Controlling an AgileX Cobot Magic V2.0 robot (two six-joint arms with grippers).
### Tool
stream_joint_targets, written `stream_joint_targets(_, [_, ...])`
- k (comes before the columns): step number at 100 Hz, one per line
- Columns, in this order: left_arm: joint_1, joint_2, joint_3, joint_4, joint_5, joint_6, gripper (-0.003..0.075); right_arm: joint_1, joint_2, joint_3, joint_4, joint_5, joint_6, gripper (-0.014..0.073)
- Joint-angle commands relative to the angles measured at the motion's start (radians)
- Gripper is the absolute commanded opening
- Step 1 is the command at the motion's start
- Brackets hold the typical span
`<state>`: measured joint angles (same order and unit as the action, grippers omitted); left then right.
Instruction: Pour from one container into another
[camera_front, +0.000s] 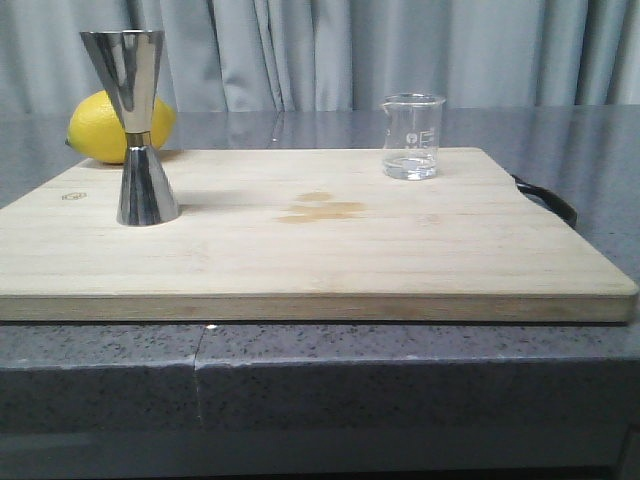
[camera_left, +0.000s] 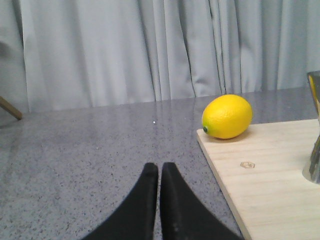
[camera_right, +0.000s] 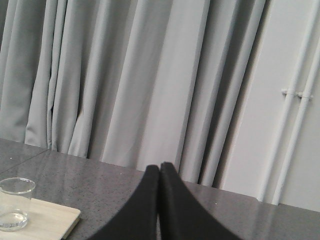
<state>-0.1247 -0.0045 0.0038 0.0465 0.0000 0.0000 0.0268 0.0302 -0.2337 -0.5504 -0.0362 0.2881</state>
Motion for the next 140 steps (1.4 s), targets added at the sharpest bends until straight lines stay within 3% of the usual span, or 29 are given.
stream_joint_targets(1, [0.001,-0.025,0.036,-0.013,-0.041,-0.015,-0.0019,-0.005,0.010,-0.028,-0.008,-0.061,-0.006,-0.0069])
stream_joint_targets(110, [0.001,-0.025,0.036,-0.025,-0.036,-0.015,-0.0019,-0.005,0.010,-0.027,-0.001,-0.055,-0.006,-0.0069])
stream_joint_targets(116, [0.001,-0.025,0.036,-0.025,-0.036,-0.015,-0.0019,-0.005,0.010,-0.027,0.166,-0.043,-0.011,-0.0069])
stream_joint_targets(125, [0.001,-0.025,0.036,-0.025,-0.036,-0.015,-0.0019,-0.005,0.008,-0.025,0.437,-0.022,-0.264,-0.0069])
stream_joint_targets(140, [0.001,-0.025,0.036,-0.025,-0.036,-0.015,-0.0019,-0.005,-0.016,0.050,0.469,-0.042,-0.278,-0.0069])
